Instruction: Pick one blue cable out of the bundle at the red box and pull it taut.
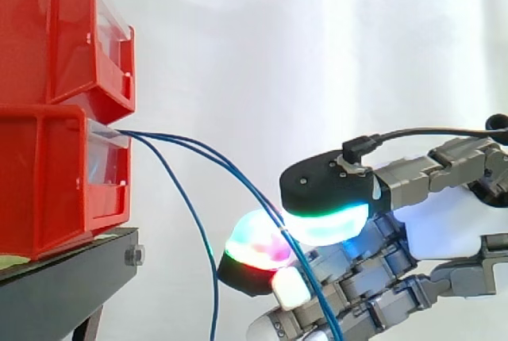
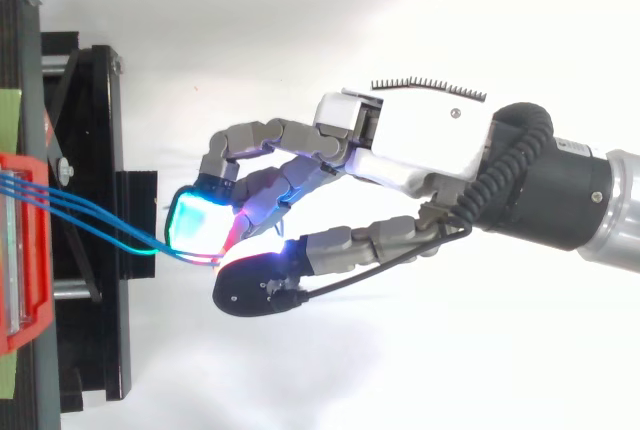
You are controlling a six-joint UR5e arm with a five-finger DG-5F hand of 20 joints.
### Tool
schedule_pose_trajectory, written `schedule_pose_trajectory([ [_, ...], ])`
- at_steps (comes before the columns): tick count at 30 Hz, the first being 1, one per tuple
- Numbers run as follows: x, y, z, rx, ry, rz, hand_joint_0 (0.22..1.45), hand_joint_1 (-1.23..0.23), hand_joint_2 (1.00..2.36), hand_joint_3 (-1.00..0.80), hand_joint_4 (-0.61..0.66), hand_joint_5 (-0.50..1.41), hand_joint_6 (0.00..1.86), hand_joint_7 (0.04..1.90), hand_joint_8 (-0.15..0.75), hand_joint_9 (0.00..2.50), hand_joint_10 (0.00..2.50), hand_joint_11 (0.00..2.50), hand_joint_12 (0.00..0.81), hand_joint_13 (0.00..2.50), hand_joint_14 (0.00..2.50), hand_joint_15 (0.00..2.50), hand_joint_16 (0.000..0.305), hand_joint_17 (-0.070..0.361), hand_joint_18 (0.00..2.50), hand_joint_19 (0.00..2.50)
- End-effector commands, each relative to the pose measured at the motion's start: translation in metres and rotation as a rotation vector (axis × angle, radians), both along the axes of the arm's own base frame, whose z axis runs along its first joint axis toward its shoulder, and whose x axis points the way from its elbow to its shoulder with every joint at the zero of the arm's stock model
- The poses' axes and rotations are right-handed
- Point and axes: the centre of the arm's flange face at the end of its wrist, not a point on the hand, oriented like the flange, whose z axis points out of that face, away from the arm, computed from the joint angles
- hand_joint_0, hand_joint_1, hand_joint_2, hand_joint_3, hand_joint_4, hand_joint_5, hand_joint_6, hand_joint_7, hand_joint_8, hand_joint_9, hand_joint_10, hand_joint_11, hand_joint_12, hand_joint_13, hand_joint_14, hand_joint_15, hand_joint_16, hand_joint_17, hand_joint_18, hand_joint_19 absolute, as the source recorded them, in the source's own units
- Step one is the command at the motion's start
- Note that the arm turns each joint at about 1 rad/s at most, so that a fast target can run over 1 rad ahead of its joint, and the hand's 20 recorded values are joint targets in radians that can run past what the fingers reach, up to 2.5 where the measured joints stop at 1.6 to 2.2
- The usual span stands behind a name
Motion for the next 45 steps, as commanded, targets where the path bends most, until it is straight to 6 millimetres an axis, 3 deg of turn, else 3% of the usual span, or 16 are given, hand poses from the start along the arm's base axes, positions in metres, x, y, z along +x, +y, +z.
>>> schedule_pose_trajectory([
  [1,0.0005,-0.0001,0.0009,-0.001,-0.002,-0.001,0.69,-0.83,1.03,-0.11,0.35,-0.07,0.50,1.17,0.241,0.88,0.01,0.46,0.399,0.55,0.00,0.14,0.055,0.124,0.64,0.28],
  [9,0.0001,-0.0002,-0.0010,-0.005,0.003,-0.001,0.61,-0.83,1.03,-0.15,0.27,-0.07,0.50,1.27,0.265,0.86,0.02,0.53,0.410,0.52,0.00,0.15,0.056,0.127,0.61,0.31],
  [15,0.0002,0.0009,0.0003,-0.006,0.001,0.001,0.56,-0.77,1.02,-0.29,0.25,-0.07,0.50,1.31,0.288,0.89,0.02,0.57,0.424,0.52,0.01,0.17,0.059,0.132,0.61,0.33],
  [21,0.0006,0.0010,0.0009,-0.005,-0.001,0.001,0.54,-0.76,1.01,-0.41,0.24,-0.07,0.50,1.42,0.319,0.92,0.02,0.63,0.435,0.53,0.01,0.18,0.060,0.135,0.62,0.33],
  [23,0.0001,0.0020,0.0001,-0.006,0.002,0.003,0.54,-0.79,1.01,-0.44,0.22,-0.07,0.50,1.54,0.332,0.91,0.02,0.66,0.439,0.54,0.00,0.18,0.061,0.136,0.63,0.33],
  [31,0.0001,0.0020,0.0001,-0.005,0.002,0.002,0.56,-0.86,1.01,-0.42,0.22,-0.13,0.67,1.27,0.346,0.87,0.02,0.73,0.438,0.54,0.00,0.18,0.060,0.136,0.63,0.32],
  [37,0.0001,0.0020,0.0001,-0.003,0.001,0.002,0.55,-0.82,1.01,-0.41,0.25,-0.11,0.54,1.38,0.344,0.87,0.02,0.74,0.441,0.54,0.01,0.18,0.061,0.136,0.62,0.33],
  [45,0.0002,0.0021,0.0003,-0.001,-0.001,0.002,0.57,-0.85,1.01,-0.40,0.22,-0.11,0.58,1.38,0.349,0.89,0.02,0.75,0.440,0.54,0.01,0.19,0.060,0.135,0.62,0.32],
])
